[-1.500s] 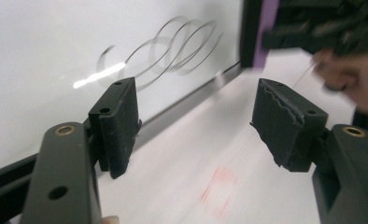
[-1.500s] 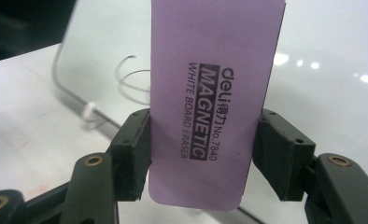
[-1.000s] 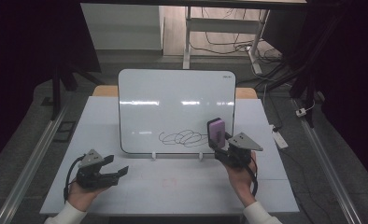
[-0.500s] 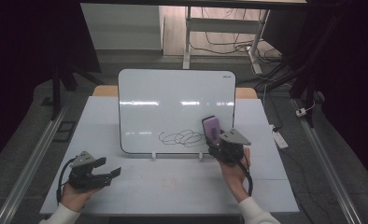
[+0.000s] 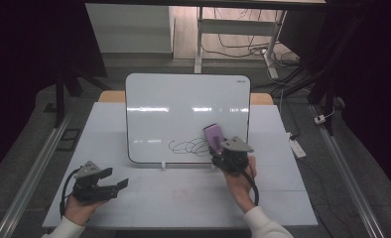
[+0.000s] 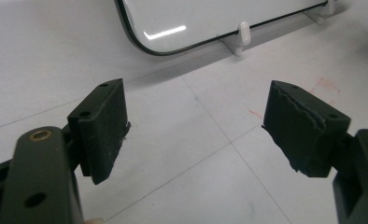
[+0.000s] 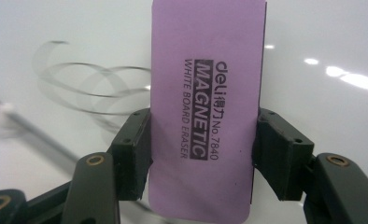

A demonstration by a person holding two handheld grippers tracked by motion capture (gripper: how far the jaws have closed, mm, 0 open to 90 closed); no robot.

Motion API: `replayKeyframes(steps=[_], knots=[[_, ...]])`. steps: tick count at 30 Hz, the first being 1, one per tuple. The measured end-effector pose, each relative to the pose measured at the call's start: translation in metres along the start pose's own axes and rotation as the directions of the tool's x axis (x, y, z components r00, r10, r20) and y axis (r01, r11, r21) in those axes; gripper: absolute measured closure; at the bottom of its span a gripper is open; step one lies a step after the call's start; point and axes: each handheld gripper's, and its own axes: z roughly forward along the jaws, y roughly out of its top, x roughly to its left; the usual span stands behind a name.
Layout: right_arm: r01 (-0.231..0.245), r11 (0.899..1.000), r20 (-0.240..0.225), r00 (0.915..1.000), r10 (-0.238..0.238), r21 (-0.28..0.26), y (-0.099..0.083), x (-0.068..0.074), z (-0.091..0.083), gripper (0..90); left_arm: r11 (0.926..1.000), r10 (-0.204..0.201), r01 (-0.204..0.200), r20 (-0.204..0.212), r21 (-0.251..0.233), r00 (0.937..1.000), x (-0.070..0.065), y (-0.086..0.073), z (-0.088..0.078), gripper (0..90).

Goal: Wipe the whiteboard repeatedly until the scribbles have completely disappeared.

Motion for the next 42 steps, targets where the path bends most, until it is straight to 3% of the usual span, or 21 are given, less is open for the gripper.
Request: replayKeyframes(steps=[3,5,9,12,13,16,19,21,24,28,31,36,38,42], knots=[[-0.05,0.999,0.029,0.9983,0.05,-0.007,-0.006,-0.019,-0.007,40.9,1.0,-0.002,0.002,0.001,0.001,1.0,0.001,0.0,0.0,22.6],[-0.044,0.999,0.035,0.9984,0.044,-0.007,-0.007,-0.018,-0.007,40.9,1.0,-0.002,0.002,0.0,0.001,1.0,0.001,0.0,0.0,22.5],[-0.034,0.999,-0.003,0.9994,0.034,-0.006,-0.006,0.0,0.002,41.0,1.0,-0.002,0.002,0.001,0.001,1.0,0.001,0.0,0.001,22.5],[-0.02,1.0,-0.063,0.9978,0.02,-0.007,0.0,0.021,0.012,41.0,1.0,0.003,-0.003,0.002,0.005,1.0,0.001,0.0,0.002,22.5],[-0.009,1.0,-0.092,0.9957,0.009,-0.008,0.003,0.034,0.019,41.0,1.0,0.003,-0.003,0.002,0.005,1.0,0.0,0.0,0.002,22.5],[0.0,1.0,-0.119,0.9929,-0.001,-0.007,0.006,0.047,0.024,41.0,1.0,0.003,-0.003,0.001,0.004,1.0,0.0,0.0,0.001,22.5],[0.041,0.999,-0.121,0.9918,-0.04,-0.001,0.008,0.055,0.027,40.9,1.0,0.0,0.0,0.001,0.002,1.0,0.001,-0.001,0.0,22.5],[0.024,1.0,-0.123,0.9922,-0.023,0.003,0.008,0.048,0.024,40.9,1.0,-0.002,0.002,-0.001,0.001,1.0,0.001,-0.001,-0.001,22.5],[0.011,1.0,-0.041,0.9991,-0.011,-0.014,0.007,0.024,0.014,40.9,1.0,-0.007,0.007,-0.003,-0.002,1.0,0.003,-0.002,-0.002,22.5],[-0.016,1.0,0.053,0.9984,0.017,-0.027,0.003,-0.008,0.002,40.9,0.9999,-0.014,0.014,-0.006,-0.002,0.9999,0.006,-0.003,-0.002,22.6],[-0.039,0.999,0.06,0.9974,0.041,-0.034,0.0,-0.012,0.0,40.9,0.9998,-0.017,0.017,-0.001,-0.005,0.9999,0.005,-0.002,-0.002,22.5],[0.009,0.999,0.011,0.9999,-0.009,-0.032,0.004,0.019,0.013,41.0,1.0,-0.005,0.005,0.004,-0.002,1.0,0.003,-0.001,0.0,22.5],[0.01,0.999,-0.036,0.9993,-0.011,-0.032,0.007,0.037,0.021,41.0,1.0,-0.008,0.008,0.006,-0.004,1.0,0.003,-0.001,-0.001,22.5],[0.066,0.997,-0.105,0.9921,-0.069,-0.024,0.011,0.076,0.035,41.0,1.0,-0.003,0.003,0.008,-0.006,1.0,0.003,-0.001,-0.001,22.5]])
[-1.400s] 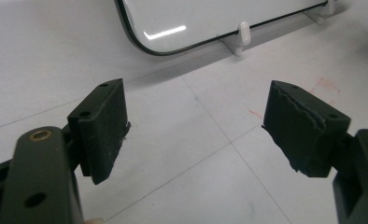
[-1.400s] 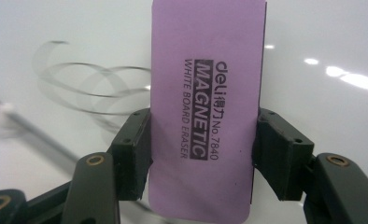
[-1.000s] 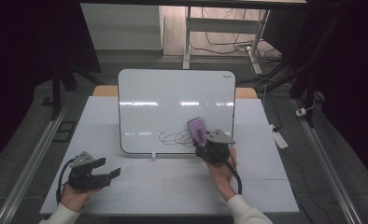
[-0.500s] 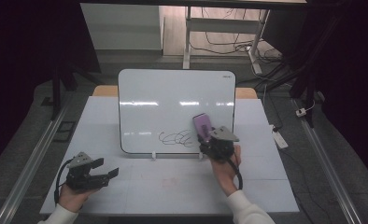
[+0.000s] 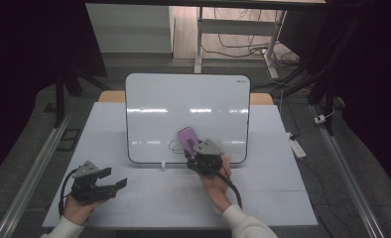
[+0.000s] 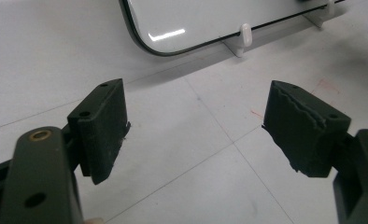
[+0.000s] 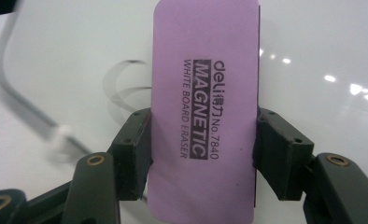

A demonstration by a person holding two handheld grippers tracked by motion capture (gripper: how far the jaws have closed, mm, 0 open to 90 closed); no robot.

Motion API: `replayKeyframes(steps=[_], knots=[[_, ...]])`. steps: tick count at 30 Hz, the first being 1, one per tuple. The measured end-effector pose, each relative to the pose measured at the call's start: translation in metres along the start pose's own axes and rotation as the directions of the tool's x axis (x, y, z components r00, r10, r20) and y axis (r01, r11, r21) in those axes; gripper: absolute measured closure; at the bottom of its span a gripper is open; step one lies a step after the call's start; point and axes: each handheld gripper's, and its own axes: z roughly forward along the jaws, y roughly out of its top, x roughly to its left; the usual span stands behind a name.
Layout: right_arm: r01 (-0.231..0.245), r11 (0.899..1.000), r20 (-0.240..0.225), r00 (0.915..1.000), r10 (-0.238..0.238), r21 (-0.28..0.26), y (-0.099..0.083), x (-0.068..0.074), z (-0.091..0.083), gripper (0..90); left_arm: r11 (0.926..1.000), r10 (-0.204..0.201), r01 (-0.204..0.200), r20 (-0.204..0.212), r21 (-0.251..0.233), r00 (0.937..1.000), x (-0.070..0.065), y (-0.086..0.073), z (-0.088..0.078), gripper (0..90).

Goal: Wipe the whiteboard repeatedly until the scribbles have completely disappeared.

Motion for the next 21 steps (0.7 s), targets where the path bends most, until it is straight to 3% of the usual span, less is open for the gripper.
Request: replayKeyframes(steps=[3,5,9,13,15,17,21], knots=[[0.057,0.998,-0.002,0.9984,-0.057,0.015,0.001,0.012,0.004,41.0,1.0,-0.001,0.001,0.001,-0.001,1.0,0.0,0.0,-0.001,22.5],[0.03,0.999,-0.014,0.9995,-0.03,0.024,-0.001,0.004,0.0,41.0,1.0,-0.004,0.004,0.002,-0.004,1.0,-0.001,-0.001,-0.002,22.4],[-0.019,1.0,0.084,0.9963,0.018,0.015,-0.013,-0.033,-0.022,41.0,1.0,0.001,-0.001,0.006,-0.008,1.0,0.0,-0.001,-0.003,22.4],[-0.076,0.997,0.189,0.979,0.075,-0.003,-0.021,-0.072,-0.042,41.0,1.0,0.0,0.0,0.008,-0.007,1.0,-0.001,-0.001,-0.002,22.4],[-0.107,0.994,0.198,0.9742,0.108,-0.015,-0.023,-0.083,-0.047,40.9,1.0,0.005,-0.005,0.009,-0.003,0.9999,-0.002,0.0,-0.001,22.4],[-0.113,0.993,0.204,0.9722,0.115,-0.022,-0.023,-0.082,-0.047,41.0,1.0,0.005,-0.005,0.011,0.0,0.9999,-0.002,0.0,0.001,22.4],[-0.101,0.995,0.127,0.9865,0.103,-0.023,-0.017,-0.059,-0.033,41.0,1.0,0.006,-0.006,0.012,0.004,0.9999,-0.003,0.0,0.002,22.4]])
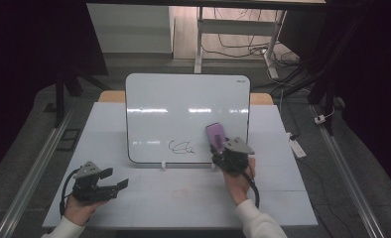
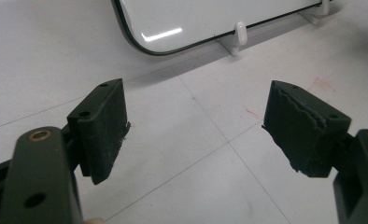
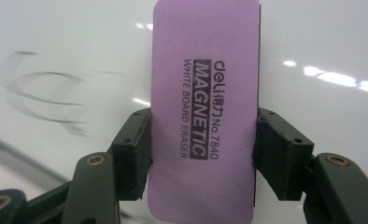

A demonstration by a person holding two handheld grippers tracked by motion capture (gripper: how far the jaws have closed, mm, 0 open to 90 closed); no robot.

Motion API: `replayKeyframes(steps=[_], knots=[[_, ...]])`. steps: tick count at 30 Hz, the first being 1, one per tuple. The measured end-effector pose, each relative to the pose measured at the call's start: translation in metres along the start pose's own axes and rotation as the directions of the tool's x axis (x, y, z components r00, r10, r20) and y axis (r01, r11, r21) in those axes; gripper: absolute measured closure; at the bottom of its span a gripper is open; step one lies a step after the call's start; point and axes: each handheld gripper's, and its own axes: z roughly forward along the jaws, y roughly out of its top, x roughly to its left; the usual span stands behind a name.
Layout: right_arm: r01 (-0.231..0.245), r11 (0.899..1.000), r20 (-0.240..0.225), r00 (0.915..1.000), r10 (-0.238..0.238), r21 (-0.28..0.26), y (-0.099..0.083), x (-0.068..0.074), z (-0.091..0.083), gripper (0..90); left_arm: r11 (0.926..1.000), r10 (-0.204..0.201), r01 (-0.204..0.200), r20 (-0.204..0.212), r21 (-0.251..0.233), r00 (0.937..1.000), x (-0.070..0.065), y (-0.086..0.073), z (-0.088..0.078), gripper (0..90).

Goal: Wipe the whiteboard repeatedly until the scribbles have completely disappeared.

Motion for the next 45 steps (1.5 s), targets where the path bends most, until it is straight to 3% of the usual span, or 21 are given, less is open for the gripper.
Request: replayKeyframes(steps=[3,5,7,10,13,15,19,21,23,26,29,34,36,39,42,45], knots=[[0.047,0.999,-0.072,0.9963,-0.047,0.006,0.005,0.034,0.014,41.0,1.0,0.002,-0.002,0.0,0.002,1.0,-0.001,0.0,0.0,22.3],[0.091,0.996,-0.123,0.9884,-0.089,0.012,0.008,0.059,0.023,41.0,1.0,0.001,-0.001,-0.002,0.003,1.0,-0.001,0.0,0.0,22.4],[0.108,0.994,-0.178,0.9787,-0.103,0.018,0.011,0.082,0.032,41.0,1.0,0.0,0.0,-0.002,0.003,1.0,0.0,0.0,0.0,22.4],[0.166,0.986,-0.195,0.9674,-0.161,0.01,0.016,0.106,0.042,40.9,1.0,-0.002,0.002,-0.002,-0.001,1.0,0.001,-0.001,-0.001,22.4],[0.152,0.988,-0.213,0.9659,-0.147,0.008,0.017,0.1,0.042,40.9,1.0,-0.003,0.003,-0.001,-0.004,1.0,0.002,-0.002,-0.002,22.4],[0.158,0.987,-0.167,0.9736,-0.155,0.004,0.019,0.087,0.036,40.9,1.0,-0.006,0.006,0.001,-0.002,1.0,0.002,-0.002,-0.002,22.4],[0.093,0.996,-0.087,0.9919,-0.093,-0.001,0.021,0.05,0.024,40.9,1.0,-0.002,0.002,0.002,-0.005,1.0,0.002,-0.001,-0.003,22.4],[0.079,0.997,-0.042,0.9959,-0.079,-0.002,0.02,0.035,0.018,40.9,1.0,0.0,0.0,0.003,-0.006,1.0,0.001,-0.001,-0.003,22.4],[0.054,0.999,-0.031,0.998,-0.054,-0.004,0.018,0.026,0.015,40.9,1.0,-0.001,0.001,0.001,-0.006,1.0,0.001,-0.001,-0.002,22.4],[0.061,0.998,-0.032,0.9976,-0.061,-0.012,0.018,0.034,0.018,41.0,1.0,-0.001,0.001,0.001,-0.003,1.0,0.0,0.0,-0.001,22.3],[0.093,0.996,-0.081,0.9923,-0.094,-0.018,0.021,0.061,0.029,41.0,1.0,-0.001,0.001,0.004,0.001,1.0,-0.001,0.0,0.001,22.4],[0.149,0.989,-0.199,0.9684,-0.15,-0.017,0.026,0.119,0.052,41.0,1.0,-0.002,0.002,0.001,0.001,1.0,0.001,-0.001,0.0,22.3],[0.193,0.981,-0.197,0.9612,-0.193,-0.021,0.028,0.133,0.057,41.0,1.0,-0.006,0.006,0.001,-0.003,1.0,0.002,-0.001,-0.001,22.2],[0.172,0.985,-0.217,0.9611,-0.171,-0.013,0.029,0.127,0.055,41.0,0.9999,-0.01,0.01,-0.001,-0.005,0.9999,0.003,-0.002,-0.003,22.3],[0.184,0.983,-0.153,0.971,-0.183,-0.009,0.029,0.105,0.046,40.9,0.9998,-0.016,0.016,-0.002,-0.008,0.9999,0.004,-0.002,-0.003,22.3],[0.158,0.987,-0.076,0.9845,-0.158,-0.001,0.028,0.074,0.034,41.0,0.9999,-0.011,0.011,-0.001,-0.005,0.9999,0.002,-0.001,-0.002,22.3]])
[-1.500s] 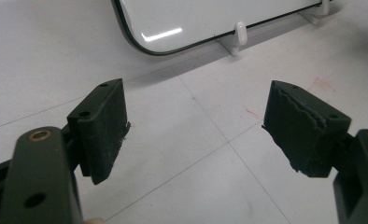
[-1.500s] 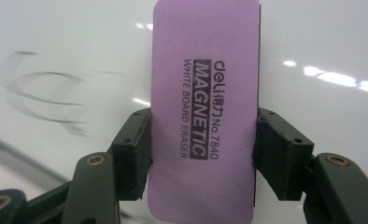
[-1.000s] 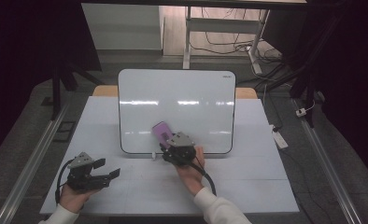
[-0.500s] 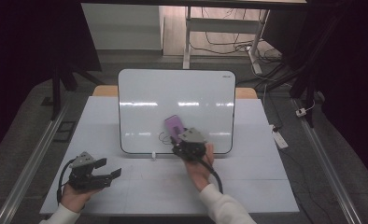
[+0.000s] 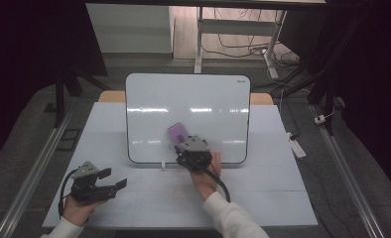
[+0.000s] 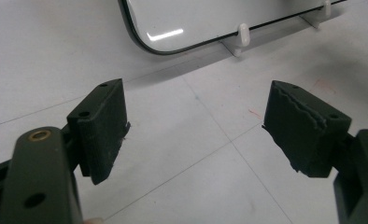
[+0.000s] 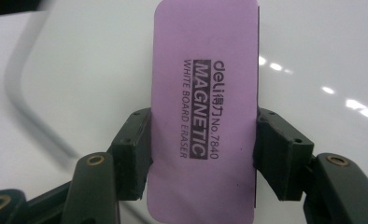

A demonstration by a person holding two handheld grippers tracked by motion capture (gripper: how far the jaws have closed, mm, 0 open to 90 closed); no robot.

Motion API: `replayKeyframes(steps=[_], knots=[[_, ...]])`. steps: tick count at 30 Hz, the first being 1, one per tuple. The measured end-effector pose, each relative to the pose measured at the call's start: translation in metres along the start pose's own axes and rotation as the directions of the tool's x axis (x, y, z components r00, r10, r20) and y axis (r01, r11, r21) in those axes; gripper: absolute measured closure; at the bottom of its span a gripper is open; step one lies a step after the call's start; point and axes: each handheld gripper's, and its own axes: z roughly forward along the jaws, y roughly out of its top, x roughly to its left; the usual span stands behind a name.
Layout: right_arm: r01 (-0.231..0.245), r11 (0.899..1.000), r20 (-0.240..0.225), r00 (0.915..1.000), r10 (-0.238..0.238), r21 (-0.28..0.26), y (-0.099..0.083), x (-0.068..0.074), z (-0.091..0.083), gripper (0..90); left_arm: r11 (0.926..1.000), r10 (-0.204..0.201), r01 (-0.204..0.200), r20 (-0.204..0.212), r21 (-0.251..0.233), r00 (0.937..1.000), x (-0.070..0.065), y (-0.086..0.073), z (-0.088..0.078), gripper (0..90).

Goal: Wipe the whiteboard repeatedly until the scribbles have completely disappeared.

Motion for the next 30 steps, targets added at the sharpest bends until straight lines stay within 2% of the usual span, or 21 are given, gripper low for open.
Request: replayKeyframes(steps=[2,3,5,6,8,11,15,17,19,21,24,27,30], knots=[[-0.021,1.0,0.048,0.9986,0.021,0.002,-0.003,-0.017,-0.008,40.9,1.0,0.005,-0.005,0.0,0.003,1.0,-0.001,0.001,0.001,22.2],[-0.034,0.999,0.054,0.998,0.034,-0.003,-0.004,-0.024,-0.01,41.0,0.9999,0.01,-0.01,-0.001,0.004,1.0,-0.002,0.001,0.002,22.3],[-0.061,0.998,0.058,0.9965,0.061,-0.005,-0.003,-0.027,-0.011,41.0,1.0,0.008,-0.008,0.0,0.005,1.0,-0.003,0.002,0.002,22.2],[-0.05,0.999,0.059,0.997,0.05,-0.005,-0.002,-0.024,-0.009,41.0,1.0,0.008,-0.008,0.001,0.005,1.0,-0.003,0.002,0.003,22.2],[-0.04,0.999,0.03,0.9987,0.04,-0.012,0.003,-0.012,-0.002,41.0,1.0,0.009,-0.009,0.0,0.004,1.0,-0.003,0.002,0.002,22.2],[0.005,1.0,-0.039,0.9992,-0.006,-0.011,0.01,0.019,0.013,41.0,1.0,0.003,-0.003,-0.001,0.004,1.0,-0.002,0.001,0.002,22.2],[0.041,0.999,-0.131,0.9905,-0.042,-0.006,0.013,0.058,0.029,41.0,1.0,-0.001,0.001,-0.003,0.002,1.0,0.0,0.0,0.001,22.2],[0.05,0.999,-0.165,0.985,-0.049,0.001,0.012,0.07,0.033,41.0,1.0,-0.002,0.002,-0.004,0.001,1.0,0.001,0.0,0.001,22.2],[0.064,0.998,-0.174,0.9828,-0.063,0.001,0.011,0.074,0.034,41.0,1.0,-0.002,0.002,-0.005,-0.001,1.0,0.001,0.0,-0.001,22.2],[0.044,0.999,-0.188,0.9814,-0.041,0.013,0.01,0.068,0.031,41.0,1.0,-0.006,0.006,-0.005,-0.005,1.0,0.002,0.0,-0.002,22.2],[0.052,0.998,-0.134,0.9897,-0.049,0.022,0.006,0.048,0.02,41.0,1.0,-0.004,0.004,-0.006,-0.008,1.0,0.002,0.0,-0.002,22.2],[0.028,0.999,-0.071,0.9972,-0.026,0.026,-0.003,0.015,0.004,41.0,1.0,-0.005,0.005,-0.007,-0.007,1.0,0.002,0.0,-0.002,22.2],[-0.009,1.0,0.013,0.9999,0.009,0.029,-0.014,-0.02,-0.014,41.0,1.0,-0.003,0.003,-0.008,-0.006,1.0,0.001,0.0,-0.002,22.2]])
